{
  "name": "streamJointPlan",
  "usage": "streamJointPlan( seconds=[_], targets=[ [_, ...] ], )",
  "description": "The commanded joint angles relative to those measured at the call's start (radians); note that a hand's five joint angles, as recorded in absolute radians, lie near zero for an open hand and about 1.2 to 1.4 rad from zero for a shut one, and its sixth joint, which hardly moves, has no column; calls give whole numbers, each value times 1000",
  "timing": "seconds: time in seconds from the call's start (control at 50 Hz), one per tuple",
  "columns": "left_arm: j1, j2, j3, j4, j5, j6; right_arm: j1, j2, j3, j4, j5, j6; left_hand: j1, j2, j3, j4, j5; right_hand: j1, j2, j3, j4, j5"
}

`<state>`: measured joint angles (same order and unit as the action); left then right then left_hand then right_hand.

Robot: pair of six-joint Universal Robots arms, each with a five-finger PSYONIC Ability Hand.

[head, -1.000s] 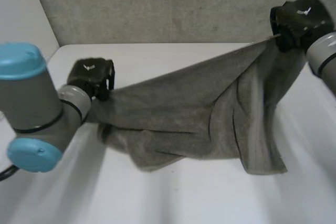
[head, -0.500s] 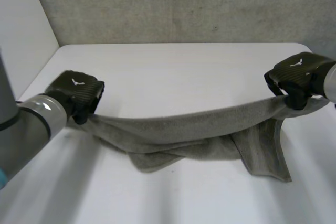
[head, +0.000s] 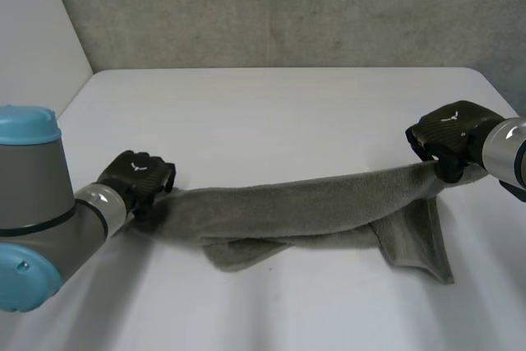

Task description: Fold the towel.

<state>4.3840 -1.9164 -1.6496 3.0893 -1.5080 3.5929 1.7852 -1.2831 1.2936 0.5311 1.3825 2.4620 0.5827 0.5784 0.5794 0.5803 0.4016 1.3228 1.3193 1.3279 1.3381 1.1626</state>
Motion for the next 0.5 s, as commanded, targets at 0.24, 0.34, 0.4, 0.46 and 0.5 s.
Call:
streamJointPlan(
  seconds=[0.24, 0.34, 0.4, 0.46, 0.5],
  targets=[
    [48, 10, -58, 113, -20, -74, -6, -5, 111, -77, 0, -2, 80, 84, 83, 82, 87, 73, 77, 68, 58, 59],
    [65, -1, -64, 124, -20, -97, -6, -8, 141, -97, -2, -2, 89, 93, 92, 91, 95, 73, 77, 68, 58, 59],
    [65, -12, -68, 121, -15, -98, -6, -8, 147, -105, -2, -2, 89, 93, 92, 91, 95, 73, 77, 68, 58, 59],
    [63, -18, -82, 117, -12, -97, -6, -8, 151, -109, -2, -2, 89, 93, 92, 91, 95, 73, 77, 68, 58, 59],
    [63, -21, -87, 114, -12, -97, -6, -8, 151, -115, 0, -2, 95, 99, 98, 97, 101, 73, 77, 68, 58, 59]
  ],
)
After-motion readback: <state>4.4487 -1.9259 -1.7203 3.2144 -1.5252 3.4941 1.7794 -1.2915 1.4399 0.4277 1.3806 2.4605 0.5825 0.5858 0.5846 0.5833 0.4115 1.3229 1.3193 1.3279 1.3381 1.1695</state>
